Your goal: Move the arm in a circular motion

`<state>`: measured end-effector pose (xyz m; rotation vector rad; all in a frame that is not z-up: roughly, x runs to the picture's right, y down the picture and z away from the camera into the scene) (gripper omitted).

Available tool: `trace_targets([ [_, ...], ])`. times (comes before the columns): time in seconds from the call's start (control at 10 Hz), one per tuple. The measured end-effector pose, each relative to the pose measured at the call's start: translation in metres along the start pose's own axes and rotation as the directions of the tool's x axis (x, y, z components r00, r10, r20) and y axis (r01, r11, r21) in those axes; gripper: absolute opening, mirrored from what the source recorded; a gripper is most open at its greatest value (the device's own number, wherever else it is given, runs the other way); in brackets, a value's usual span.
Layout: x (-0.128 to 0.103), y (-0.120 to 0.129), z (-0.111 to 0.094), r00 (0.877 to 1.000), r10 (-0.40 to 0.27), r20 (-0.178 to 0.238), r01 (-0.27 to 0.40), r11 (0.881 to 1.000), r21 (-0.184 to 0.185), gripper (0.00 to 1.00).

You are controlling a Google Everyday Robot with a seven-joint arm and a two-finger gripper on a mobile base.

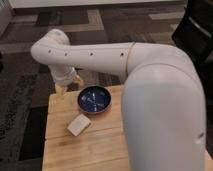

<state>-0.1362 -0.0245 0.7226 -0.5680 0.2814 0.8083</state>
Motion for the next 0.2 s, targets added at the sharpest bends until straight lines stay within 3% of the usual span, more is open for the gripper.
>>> trace_targets([
  [0.2, -0.0031, -0.0105, 0.0035, 1.0, 0.01, -0.005, -0.01, 1.0, -0.014, 0.65],
])
